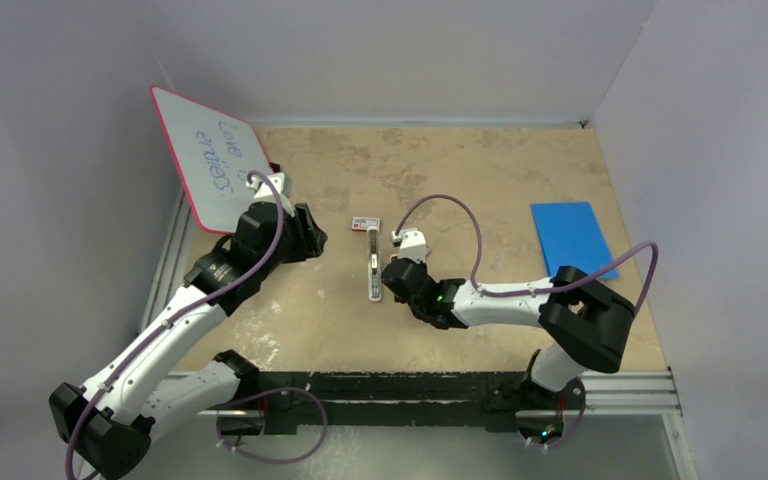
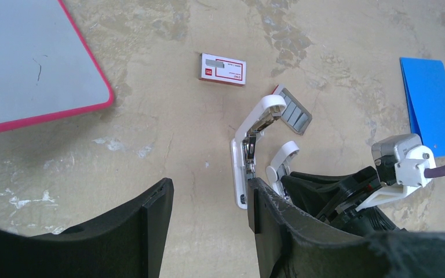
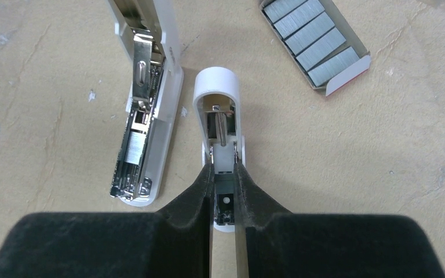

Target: Load the staples into the stapler

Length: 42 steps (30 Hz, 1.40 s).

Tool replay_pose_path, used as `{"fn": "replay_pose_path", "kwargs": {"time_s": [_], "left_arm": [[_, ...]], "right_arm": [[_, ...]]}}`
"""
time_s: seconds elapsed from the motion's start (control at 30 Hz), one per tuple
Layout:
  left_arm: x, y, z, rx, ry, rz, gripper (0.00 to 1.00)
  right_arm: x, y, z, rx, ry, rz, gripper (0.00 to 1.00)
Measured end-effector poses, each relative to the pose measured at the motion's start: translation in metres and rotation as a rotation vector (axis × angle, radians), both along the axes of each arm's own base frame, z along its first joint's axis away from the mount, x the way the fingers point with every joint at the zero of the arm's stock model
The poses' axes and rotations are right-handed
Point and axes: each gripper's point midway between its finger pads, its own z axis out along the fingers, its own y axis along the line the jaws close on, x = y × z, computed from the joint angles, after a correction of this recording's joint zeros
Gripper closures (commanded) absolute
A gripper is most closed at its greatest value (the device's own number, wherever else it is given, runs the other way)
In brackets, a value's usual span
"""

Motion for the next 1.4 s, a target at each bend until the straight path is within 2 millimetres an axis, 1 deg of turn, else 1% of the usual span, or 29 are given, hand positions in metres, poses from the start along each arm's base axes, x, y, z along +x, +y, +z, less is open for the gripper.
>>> {"fn": "replay_pose_path", "kwargs": {"time_s": [0.37,0.8,1.4], "left_arm": [[-0.0001,0.0,-0.0001,0.0,0.0,0.0,0.5],[-0.0005,0.0003,-0.0007,0.002,0.003,0.0,0.5],[-0.0005,0.0003,-0.0007,0.002,0.003,0.0,0.5]], "right_arm": [[-0.002,-0.0024,-0.0076,-0.012,0.01,0.002,0.85],[-0.0026,-0.0007,-0.008,-0.003,0.012,0.007,0.85],[-0.0016,-0.0023,-0.0052,0.01,0.02,-0.033,0.86]]}}
